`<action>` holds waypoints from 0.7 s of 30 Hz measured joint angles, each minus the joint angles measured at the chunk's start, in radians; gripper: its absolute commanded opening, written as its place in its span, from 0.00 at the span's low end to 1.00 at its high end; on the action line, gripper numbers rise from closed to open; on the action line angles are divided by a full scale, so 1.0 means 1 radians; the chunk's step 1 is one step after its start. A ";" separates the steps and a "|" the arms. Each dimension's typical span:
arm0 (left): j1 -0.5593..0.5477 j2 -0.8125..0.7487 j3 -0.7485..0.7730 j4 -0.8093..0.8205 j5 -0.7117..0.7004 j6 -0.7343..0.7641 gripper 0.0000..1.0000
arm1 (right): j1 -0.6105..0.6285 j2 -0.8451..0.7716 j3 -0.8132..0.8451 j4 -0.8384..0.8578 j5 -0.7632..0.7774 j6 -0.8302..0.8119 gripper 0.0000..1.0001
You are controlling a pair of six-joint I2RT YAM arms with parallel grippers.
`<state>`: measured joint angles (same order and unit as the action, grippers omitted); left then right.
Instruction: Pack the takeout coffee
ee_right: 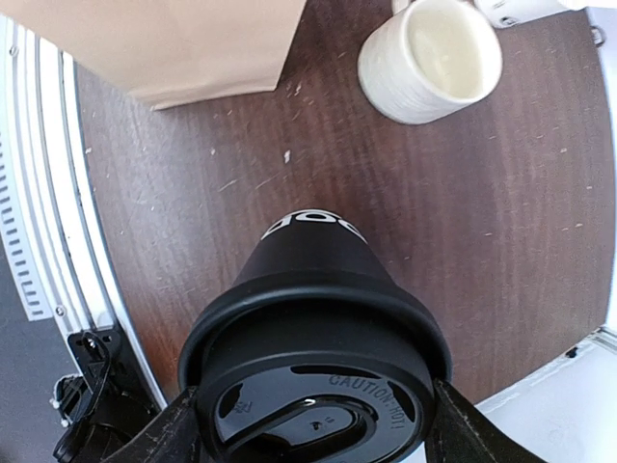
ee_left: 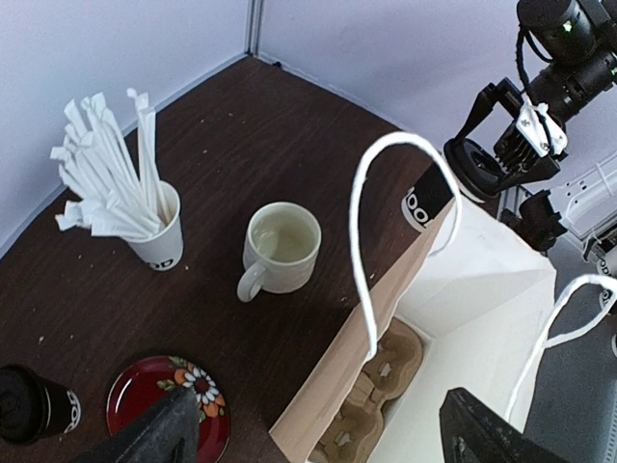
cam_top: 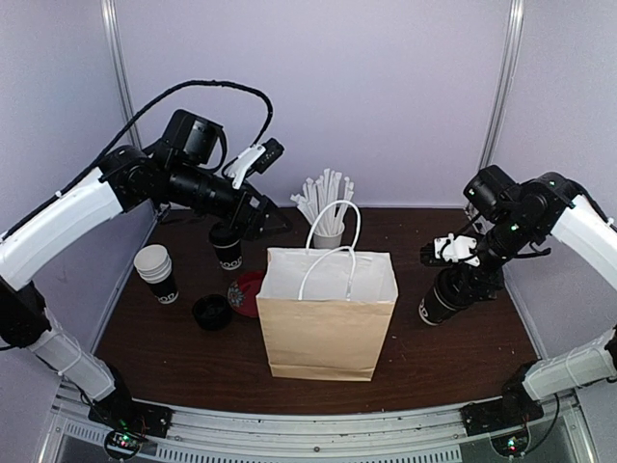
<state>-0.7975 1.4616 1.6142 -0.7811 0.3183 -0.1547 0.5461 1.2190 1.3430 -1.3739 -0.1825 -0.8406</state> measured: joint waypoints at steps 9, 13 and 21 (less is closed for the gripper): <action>0.000 0.196 0.182 0.025 0.069 0.042 0.84 | -0.003 0.015 0.152 -0.021 0.002 0.041 0.63; 0.000 0.291 0.247 0.029 0.107 0.036 0.60 | -0.010 0.021 0.255 -0.013 -0.002 0.063 0.63; 0.000 0.399 0.330 0.047 0.215 0.012 0.00 | -0.010 0.045 0.451 0.040 -0.073 0.119 0.62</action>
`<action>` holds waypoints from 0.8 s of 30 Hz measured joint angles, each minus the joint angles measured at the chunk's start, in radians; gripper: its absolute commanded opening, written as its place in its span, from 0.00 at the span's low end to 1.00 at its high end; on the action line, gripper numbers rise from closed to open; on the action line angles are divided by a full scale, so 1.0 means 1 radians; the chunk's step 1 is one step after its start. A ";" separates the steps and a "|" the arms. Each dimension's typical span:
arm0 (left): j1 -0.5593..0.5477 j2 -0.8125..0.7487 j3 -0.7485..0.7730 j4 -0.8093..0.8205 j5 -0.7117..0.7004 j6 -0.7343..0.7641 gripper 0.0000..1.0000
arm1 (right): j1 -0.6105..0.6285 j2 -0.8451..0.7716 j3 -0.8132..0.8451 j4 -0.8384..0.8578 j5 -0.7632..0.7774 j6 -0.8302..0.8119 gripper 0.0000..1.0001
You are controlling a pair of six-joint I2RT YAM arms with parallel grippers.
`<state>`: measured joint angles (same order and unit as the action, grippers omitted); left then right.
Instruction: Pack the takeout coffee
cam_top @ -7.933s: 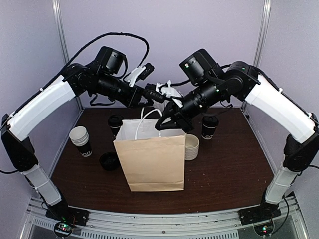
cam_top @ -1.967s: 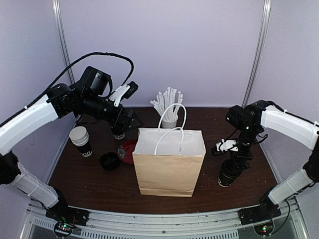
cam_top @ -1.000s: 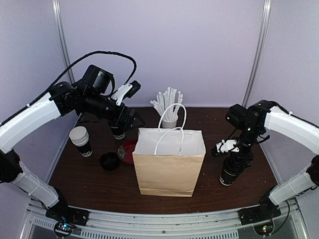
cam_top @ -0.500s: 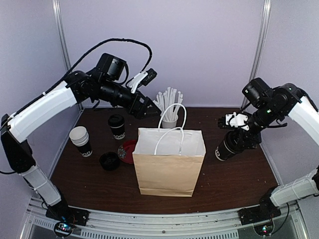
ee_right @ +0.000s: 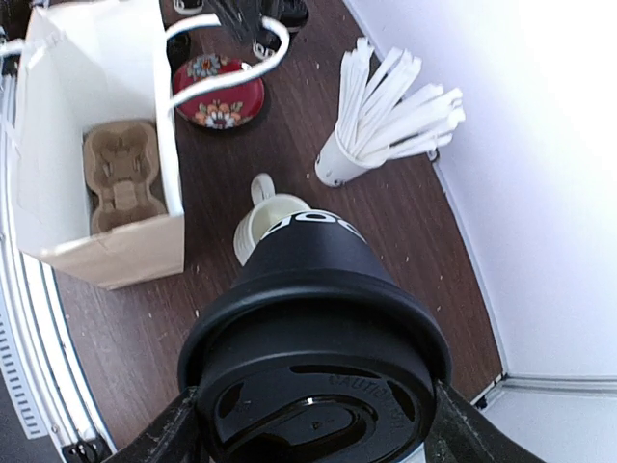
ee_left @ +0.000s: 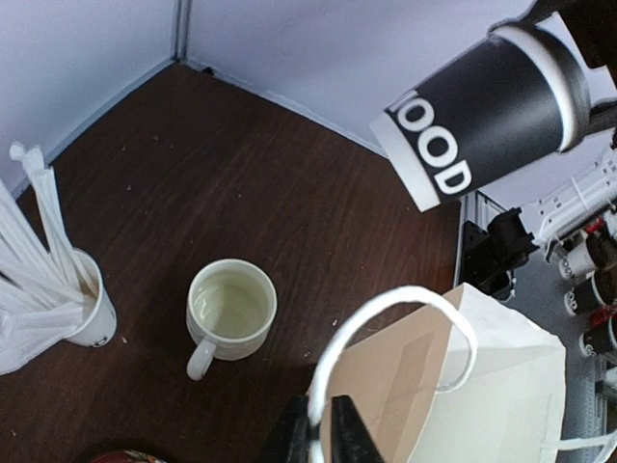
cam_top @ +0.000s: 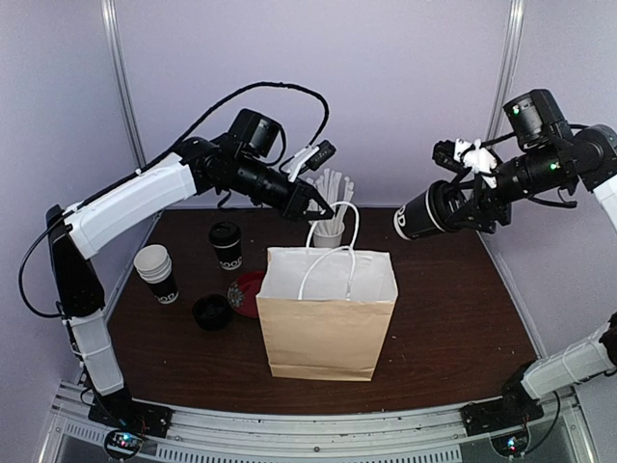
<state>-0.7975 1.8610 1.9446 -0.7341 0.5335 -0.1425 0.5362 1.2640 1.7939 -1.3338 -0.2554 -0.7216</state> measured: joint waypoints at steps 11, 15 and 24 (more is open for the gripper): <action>0.000 -0.119 -0.057 0.008 0.002 -0.037 0.00 | 0.016 0.127 0.343 -0.025 -0.274 0.011 0.60; 0.000 -0.211 -0.113 0.029 -0.006 -0.068 0.00 | 0.081 0.169 0.415 -0.056 -0.351 0.014 0.60; -0.005 -0.245 -0.177 0.062 -0.029 -0.118 0.00 | 0.269 0.212 0.330 -0.080 -0.309 0.003 0.58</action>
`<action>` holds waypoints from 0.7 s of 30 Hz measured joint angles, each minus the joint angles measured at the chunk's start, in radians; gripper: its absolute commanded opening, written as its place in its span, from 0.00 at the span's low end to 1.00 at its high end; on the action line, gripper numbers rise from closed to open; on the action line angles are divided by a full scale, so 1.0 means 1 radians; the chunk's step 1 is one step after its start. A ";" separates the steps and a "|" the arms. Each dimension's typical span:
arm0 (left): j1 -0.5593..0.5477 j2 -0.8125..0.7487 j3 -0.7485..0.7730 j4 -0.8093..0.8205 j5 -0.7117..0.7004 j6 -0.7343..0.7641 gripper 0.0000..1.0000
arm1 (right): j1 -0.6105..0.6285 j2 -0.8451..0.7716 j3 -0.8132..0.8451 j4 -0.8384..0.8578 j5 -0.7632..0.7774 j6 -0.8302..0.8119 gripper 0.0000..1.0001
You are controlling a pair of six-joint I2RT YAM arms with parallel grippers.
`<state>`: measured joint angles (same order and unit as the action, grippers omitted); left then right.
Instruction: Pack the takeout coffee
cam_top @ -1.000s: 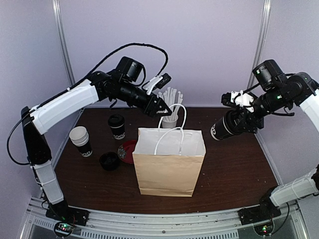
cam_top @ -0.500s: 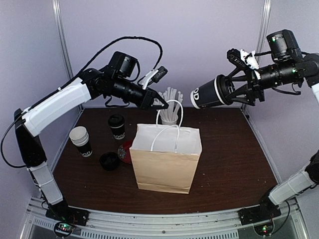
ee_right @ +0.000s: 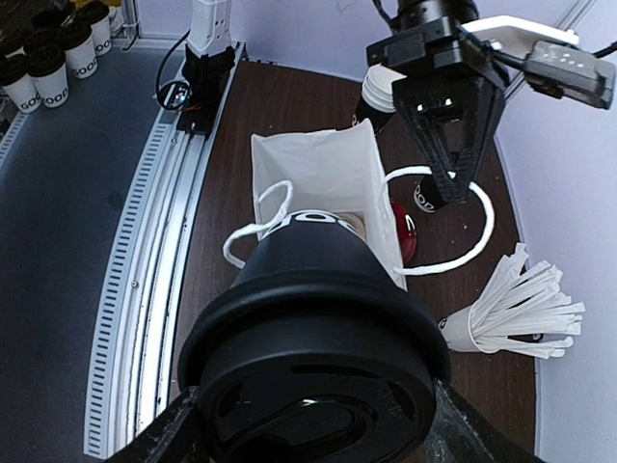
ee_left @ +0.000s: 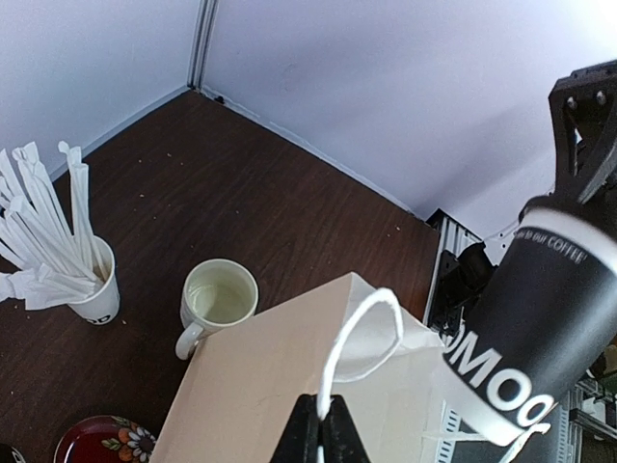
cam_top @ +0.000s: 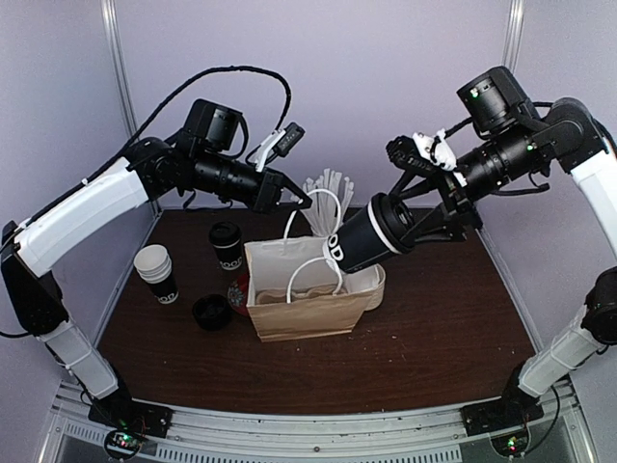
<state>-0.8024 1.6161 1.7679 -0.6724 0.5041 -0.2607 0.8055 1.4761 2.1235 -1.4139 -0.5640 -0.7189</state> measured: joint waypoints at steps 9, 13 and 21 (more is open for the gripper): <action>-0.011 0.000 -0.006 0.014 0.001 -0.024 0.00 | 0.108 0.023 -0.077 0.023 0.191 -0.019 0.58; -0.020 0.000 -0.008 0.018 0.002 -0.032 0.07 | 0.141 0.042 -0.077 0.042 0.267 -0.022 0.58; -0.050 -0.024 -0.039 0.018 -0.008 -0.048 0.49 | 0.290 0.092 -0.085 0.065 0.454 -0.073 0.57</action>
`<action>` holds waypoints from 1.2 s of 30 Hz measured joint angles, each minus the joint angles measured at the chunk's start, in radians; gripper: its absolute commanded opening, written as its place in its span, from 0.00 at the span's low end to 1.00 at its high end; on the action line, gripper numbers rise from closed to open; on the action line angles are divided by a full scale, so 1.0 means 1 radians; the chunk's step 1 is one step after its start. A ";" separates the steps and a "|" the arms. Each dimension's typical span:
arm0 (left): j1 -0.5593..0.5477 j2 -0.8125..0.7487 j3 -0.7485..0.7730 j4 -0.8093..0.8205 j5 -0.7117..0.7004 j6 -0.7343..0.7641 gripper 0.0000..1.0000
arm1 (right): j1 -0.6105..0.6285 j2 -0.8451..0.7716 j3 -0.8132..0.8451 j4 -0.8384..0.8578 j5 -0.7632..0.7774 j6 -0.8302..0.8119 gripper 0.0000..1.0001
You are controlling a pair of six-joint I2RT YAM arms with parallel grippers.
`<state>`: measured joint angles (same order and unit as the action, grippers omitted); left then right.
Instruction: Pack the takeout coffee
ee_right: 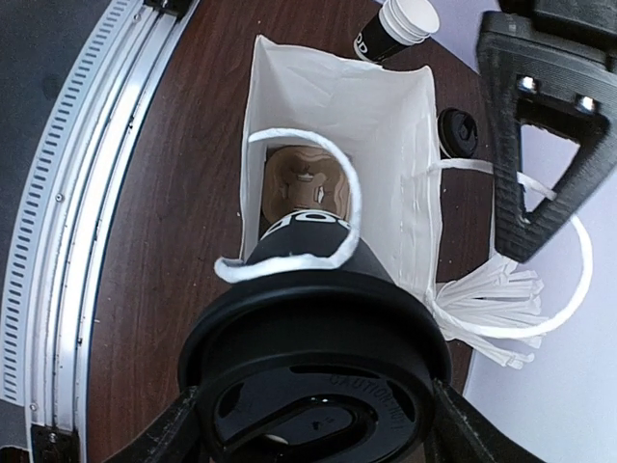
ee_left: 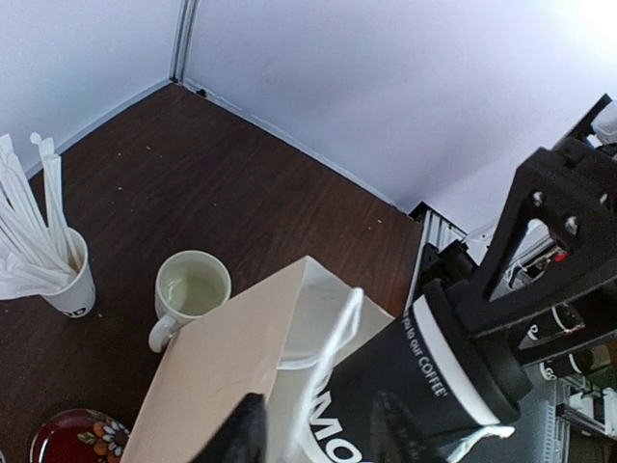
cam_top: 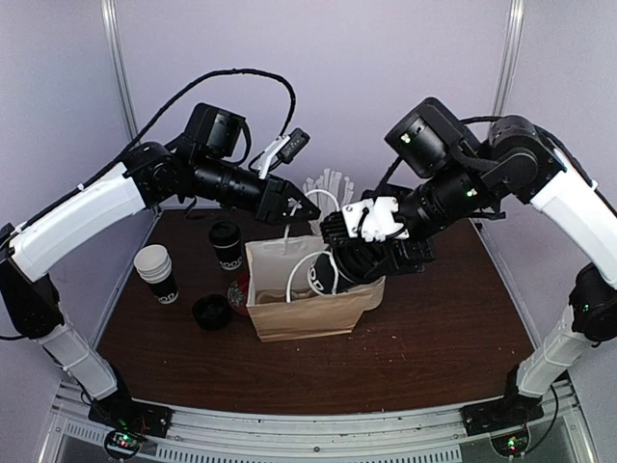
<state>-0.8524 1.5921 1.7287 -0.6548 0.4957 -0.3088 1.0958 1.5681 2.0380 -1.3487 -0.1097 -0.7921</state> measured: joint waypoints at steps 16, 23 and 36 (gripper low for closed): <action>0.004 -0.322 -0.180 -0.015 -0.210 0.086 0.98 | 0.313 0.015 -0.233 0.046 0.385 -0.135 0.55; 0.153 -0.095 -0.285 0.051 -0.304 0.063 0.92 | 0.347 -0.022 -0.383 0.137 0.516 -0.183 0.54; 0.158 0.130 -0.317 0.094 -0.272 0.064 0.85 | 0.420 -0.060 -0.519 0.164 0.570 -0.188 0.54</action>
<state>-0.6945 1.7226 1.4120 -0.5606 0.2241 -0.2447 1.5162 1.5078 1.5192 -1.1851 0.4603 -0.9798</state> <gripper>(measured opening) 0.852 0.724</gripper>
